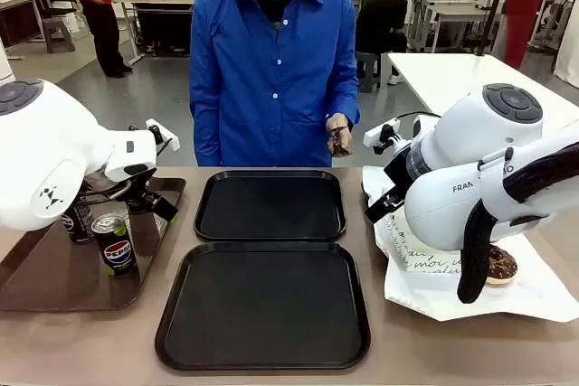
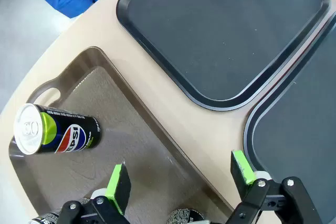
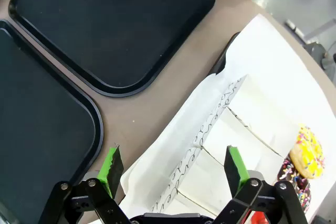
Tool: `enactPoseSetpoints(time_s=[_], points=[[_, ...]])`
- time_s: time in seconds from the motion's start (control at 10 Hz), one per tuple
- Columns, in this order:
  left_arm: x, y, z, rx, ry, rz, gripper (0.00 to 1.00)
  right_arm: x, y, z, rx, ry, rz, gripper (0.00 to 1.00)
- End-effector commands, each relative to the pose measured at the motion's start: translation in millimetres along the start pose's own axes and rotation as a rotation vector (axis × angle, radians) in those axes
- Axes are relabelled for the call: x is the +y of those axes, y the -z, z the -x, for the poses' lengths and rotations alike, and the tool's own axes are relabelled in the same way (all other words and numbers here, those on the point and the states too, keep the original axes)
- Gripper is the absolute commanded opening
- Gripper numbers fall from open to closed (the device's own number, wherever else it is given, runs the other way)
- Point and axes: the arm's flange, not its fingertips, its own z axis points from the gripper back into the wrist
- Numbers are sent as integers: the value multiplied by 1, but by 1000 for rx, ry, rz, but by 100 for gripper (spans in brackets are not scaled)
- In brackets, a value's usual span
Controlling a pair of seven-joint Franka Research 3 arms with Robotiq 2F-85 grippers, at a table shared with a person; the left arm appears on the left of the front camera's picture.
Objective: Set up donuts and drinks on trays.
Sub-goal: Pick up one Pepsi coke and place it on the Flat Tray.
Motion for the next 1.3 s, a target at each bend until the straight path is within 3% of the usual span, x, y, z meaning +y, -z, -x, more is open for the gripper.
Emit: enactPoseSetpoints(time_s=[0.0, 1.2], points=[[-1, 0, 0, 0, 1, 0, 100, 0, 0, 0, 0, 0, 0, 100], [-1, 0, 0, 0, 1, 0, 100, 0, 0, 0, 0, 0, 0, 100]])
